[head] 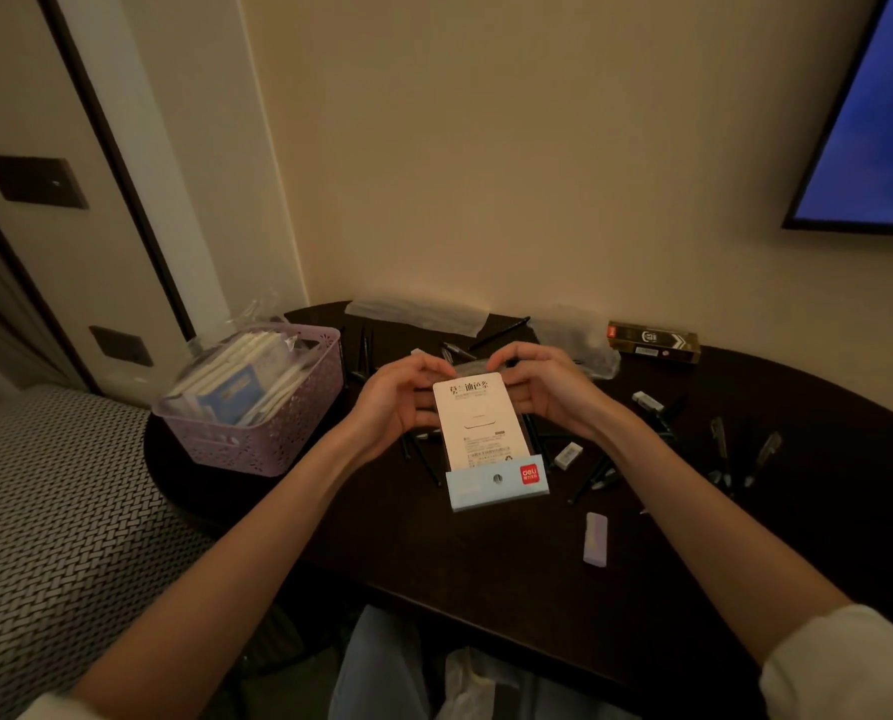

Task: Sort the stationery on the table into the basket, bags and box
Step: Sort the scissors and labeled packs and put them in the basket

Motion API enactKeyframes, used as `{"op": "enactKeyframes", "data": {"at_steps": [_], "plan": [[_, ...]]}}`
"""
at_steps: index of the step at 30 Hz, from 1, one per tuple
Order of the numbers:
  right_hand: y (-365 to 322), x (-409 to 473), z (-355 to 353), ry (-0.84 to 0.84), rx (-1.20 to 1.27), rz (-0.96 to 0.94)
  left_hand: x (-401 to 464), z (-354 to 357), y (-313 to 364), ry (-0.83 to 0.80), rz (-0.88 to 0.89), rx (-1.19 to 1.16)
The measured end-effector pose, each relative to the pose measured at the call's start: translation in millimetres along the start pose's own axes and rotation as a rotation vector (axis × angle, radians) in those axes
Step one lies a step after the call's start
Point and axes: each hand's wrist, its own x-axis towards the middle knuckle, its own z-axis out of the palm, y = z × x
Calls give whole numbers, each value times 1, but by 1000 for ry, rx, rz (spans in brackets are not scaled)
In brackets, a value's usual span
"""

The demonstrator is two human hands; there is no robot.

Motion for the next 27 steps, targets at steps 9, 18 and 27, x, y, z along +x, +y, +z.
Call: {"op": "enactKeyframes", "data": {"at_steps": [9,18,27], "plan": [[8,7,17,213,-353,-69,0,8,-4,215,143,522],[7,26,36,212,-373,-66,-8,-3,5,444,77,392],[7,56,78,142,-375,-80,-33,-48,14,525,34,377]]}}
